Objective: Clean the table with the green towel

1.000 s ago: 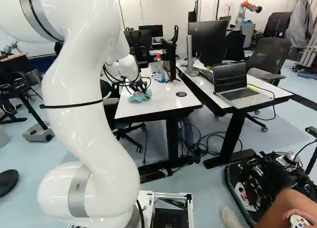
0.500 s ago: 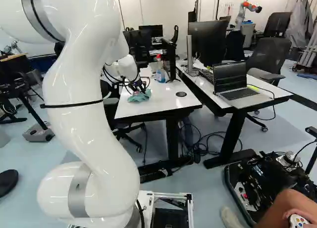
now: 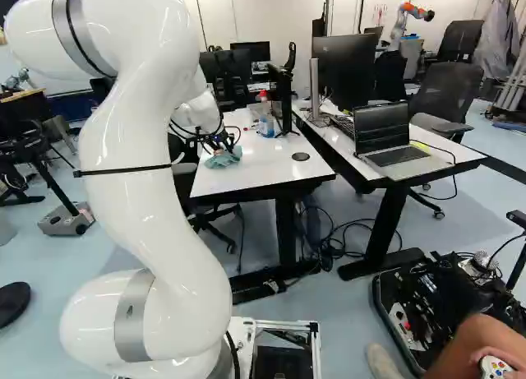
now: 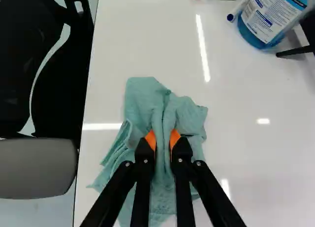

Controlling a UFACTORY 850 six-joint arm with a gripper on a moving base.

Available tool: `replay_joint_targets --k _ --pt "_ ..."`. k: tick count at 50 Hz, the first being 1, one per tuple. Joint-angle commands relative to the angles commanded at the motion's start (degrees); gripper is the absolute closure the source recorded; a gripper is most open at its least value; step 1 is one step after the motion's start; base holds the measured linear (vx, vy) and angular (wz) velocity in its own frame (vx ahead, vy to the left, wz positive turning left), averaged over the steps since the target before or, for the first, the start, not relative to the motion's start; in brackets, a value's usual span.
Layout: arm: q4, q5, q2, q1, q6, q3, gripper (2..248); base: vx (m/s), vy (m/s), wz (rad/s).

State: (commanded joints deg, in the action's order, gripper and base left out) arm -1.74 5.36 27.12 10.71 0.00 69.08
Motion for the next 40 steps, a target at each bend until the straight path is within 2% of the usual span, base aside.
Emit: replay_joint_targets --k 18,40 --pt "0.00 0.00 0.02 2.91 0.00 0.03 200 0.000 0.000 0.000" --pt "0.00 0.00 -3.77 5.34 0.00 -4.89 200 0.000 0.000 0.000"
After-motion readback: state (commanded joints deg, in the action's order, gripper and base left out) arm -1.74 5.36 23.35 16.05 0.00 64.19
